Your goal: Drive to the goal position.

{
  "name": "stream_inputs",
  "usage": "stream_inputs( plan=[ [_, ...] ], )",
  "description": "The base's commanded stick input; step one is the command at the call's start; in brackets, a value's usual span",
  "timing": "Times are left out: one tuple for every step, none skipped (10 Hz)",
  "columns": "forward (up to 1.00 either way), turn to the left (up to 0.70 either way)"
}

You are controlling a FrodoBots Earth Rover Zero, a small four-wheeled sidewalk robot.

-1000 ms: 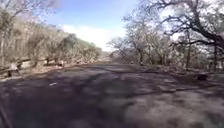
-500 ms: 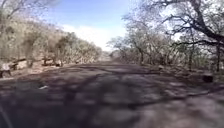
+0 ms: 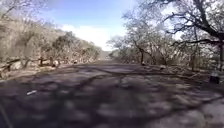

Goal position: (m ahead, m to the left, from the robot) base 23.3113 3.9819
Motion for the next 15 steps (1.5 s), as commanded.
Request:
stream_inputs(
  plan=[
    [0.7,0.0],
    [0.7,0.0],
    [0.7,0.0],
    [0.7,0.0],
    [0.7,0.0],
    [0.7,0.0],
    [0.7,0.0],
    [0.7,0.0],
    [0.7,0.0],
    [0.7,0.0],
    [0.7,0.0],
    [0.7,0.0],
    [0.7,0.0],
    [0.7,0.18],
    [0.7,0.07]
  ],
)
